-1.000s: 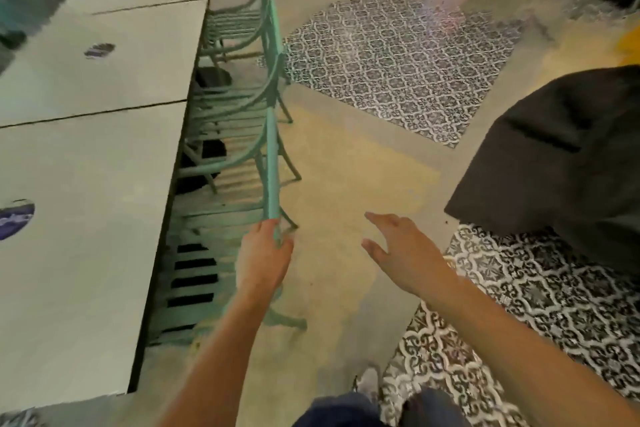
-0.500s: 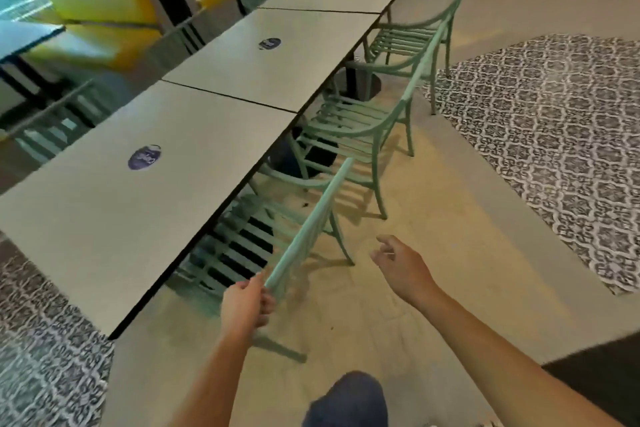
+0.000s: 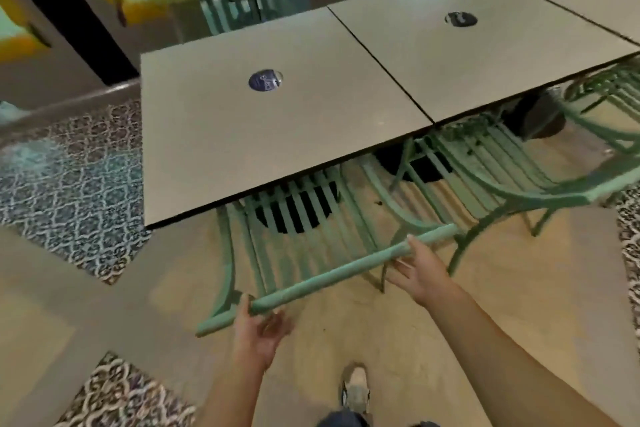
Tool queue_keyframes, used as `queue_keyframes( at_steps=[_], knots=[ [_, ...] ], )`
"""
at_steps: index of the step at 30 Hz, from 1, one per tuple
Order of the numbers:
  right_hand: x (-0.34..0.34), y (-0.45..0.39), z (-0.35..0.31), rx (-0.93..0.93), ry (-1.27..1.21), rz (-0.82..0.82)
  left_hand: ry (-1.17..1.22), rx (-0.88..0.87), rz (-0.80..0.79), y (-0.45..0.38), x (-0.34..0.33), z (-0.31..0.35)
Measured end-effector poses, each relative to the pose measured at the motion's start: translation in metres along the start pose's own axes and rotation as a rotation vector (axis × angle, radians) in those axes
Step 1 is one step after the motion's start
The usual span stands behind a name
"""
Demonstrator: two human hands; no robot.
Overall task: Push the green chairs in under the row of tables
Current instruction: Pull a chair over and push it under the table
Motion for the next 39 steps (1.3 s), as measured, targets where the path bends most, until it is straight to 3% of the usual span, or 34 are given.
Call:
queue_keyframes(
  at_steps=[5, 11, 39],
  knots=[
    [0.002, -0.039, -0.016, -0.126, -0.118, 0.118, 0.207, -0.066, 0.172, -0.017, -0.007, 0.018],
    [0.008, -0.07, -0.019, -0.188, -0.037, 0.156, 0.266, -0.079, 0.23, -0.019, -0.017, 0.012],
    [-0.002, -0.116, -0.057, -0.136, 0.011, 0.164, 0.3, -0.099, 0.253, -0.025, -0.064, 0.018]
  ],
)
Point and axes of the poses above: each hand's wrist, its own y-axis away from the middle knuckle, its own x-axis out of the back of the hand, z = x × y, the point moved 3 cm from there along -y, towards the middle knuckle, and after that the axes turned 12 degrees about x, right-handed, at the moved point
